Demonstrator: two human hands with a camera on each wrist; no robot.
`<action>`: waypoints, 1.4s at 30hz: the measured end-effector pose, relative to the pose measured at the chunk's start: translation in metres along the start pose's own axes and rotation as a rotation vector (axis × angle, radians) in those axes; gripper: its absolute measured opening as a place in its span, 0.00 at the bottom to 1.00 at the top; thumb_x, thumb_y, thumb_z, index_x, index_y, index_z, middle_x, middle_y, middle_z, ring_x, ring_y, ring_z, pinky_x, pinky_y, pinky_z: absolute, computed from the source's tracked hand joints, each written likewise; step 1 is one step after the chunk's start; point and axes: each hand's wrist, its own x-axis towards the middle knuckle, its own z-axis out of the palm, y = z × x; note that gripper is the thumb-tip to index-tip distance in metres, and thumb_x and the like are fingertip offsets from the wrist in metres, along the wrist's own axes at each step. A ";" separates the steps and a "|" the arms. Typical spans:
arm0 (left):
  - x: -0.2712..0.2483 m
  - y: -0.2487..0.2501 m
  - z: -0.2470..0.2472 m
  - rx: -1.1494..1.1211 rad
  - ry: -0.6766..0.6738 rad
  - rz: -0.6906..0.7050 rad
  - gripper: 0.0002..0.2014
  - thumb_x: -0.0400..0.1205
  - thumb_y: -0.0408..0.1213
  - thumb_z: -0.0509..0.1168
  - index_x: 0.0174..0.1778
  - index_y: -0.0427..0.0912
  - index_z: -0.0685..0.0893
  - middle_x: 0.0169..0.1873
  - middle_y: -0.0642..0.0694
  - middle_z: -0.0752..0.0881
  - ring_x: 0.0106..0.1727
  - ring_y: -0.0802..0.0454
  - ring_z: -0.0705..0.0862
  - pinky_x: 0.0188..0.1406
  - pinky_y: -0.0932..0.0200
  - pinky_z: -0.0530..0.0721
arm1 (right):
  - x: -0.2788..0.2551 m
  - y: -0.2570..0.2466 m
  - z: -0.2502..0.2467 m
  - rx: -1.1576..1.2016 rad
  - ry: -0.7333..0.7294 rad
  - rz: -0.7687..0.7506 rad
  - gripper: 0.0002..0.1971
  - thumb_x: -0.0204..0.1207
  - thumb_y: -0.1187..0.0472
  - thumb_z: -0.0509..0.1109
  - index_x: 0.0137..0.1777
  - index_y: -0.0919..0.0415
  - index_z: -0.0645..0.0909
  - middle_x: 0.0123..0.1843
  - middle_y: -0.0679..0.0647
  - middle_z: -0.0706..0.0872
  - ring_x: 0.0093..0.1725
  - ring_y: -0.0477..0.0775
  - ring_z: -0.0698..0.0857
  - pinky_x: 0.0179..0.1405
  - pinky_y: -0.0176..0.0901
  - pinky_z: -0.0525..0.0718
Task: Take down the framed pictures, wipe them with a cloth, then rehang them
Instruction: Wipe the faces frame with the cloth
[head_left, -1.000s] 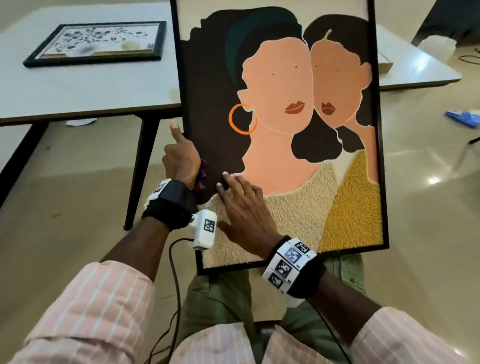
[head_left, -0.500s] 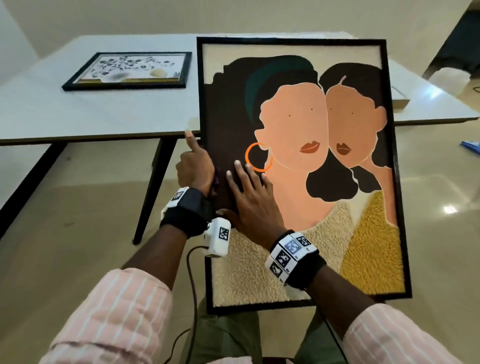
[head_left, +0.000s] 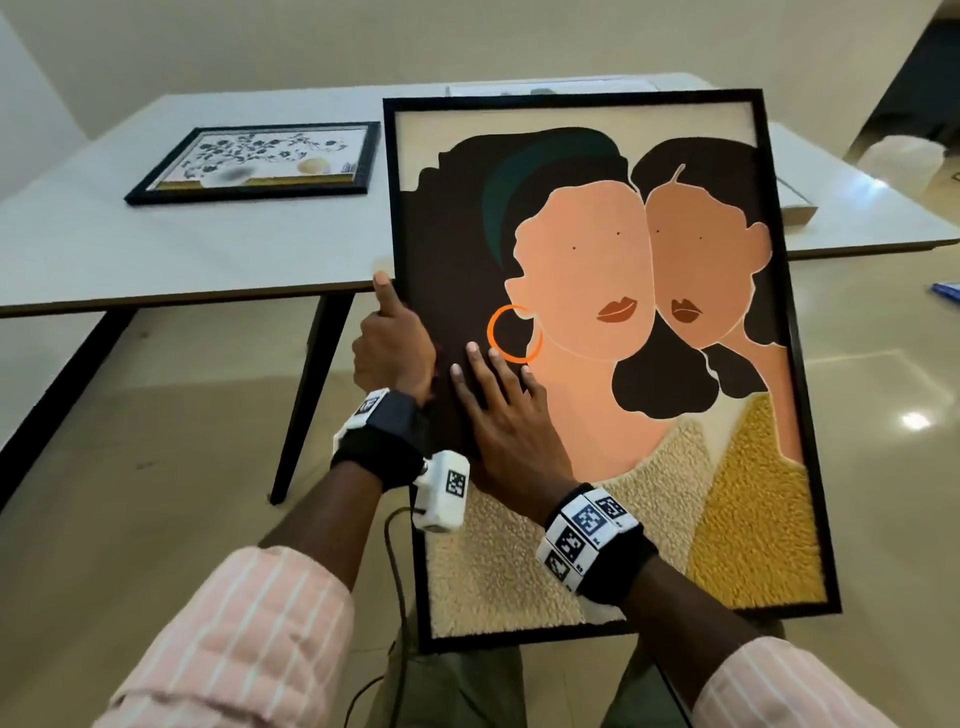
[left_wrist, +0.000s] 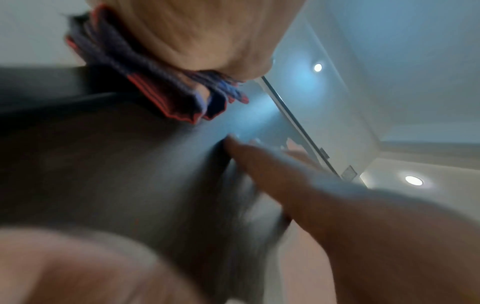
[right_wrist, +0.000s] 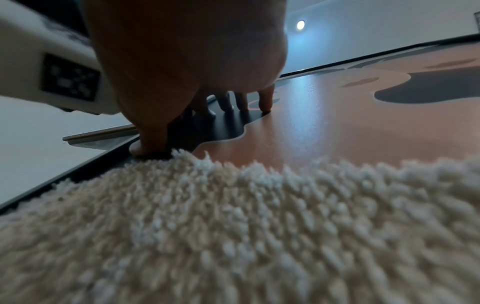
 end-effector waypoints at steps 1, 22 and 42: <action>-0.005 -0.011 0.000 0.009 0.004 0.007 0.40 0.84 0.67 0.38 0.59 0.41 0.86 0.58 0.35 0.86 0.60 0.34 0.83 0.58 0.43 0.76 | -0.001 -0.001 0.000 -0.001 0.002 0.006 0.45 0.75 0.33 0.63 0.85 0.61 0.59 0.87 0.64 0.54 0.85 0.67 0.56 0.76 0.69 0.63; -0.014 0.023 -0.030 -0.198 -0.017 0.079 0.41 0.84 0.68 0.39 0.57 0.36 0.85 0.58 0.34 0.85 0.60 0.33 0.82 0.59 0.42 0.76 | 0.137 0.023 -0.116 0.062 0.357 0.123 0.36 0.78 0.42 0.66 0.80 0.63 0.67 0.82 0.63 0.66 0.82 0.64 0.62 0.75 0.61 0.64; -0.008 0.104 -0.083 -0.222 -0.028 0.185 0.40 0.85 0.66 0.36 0.69 0.39 0.78 0.65 0.35 0.81 0.67 0.35 0.78 0.65 0.41 0.72 | 0.207 0.030 -0.218 -0.072 0.401 0.194 0.45 0.75 0.23 0.44 0.75 0.59 0.70 0.71 0.56 0.76 0.75 0.60 0.70 0.80 0.65 0.53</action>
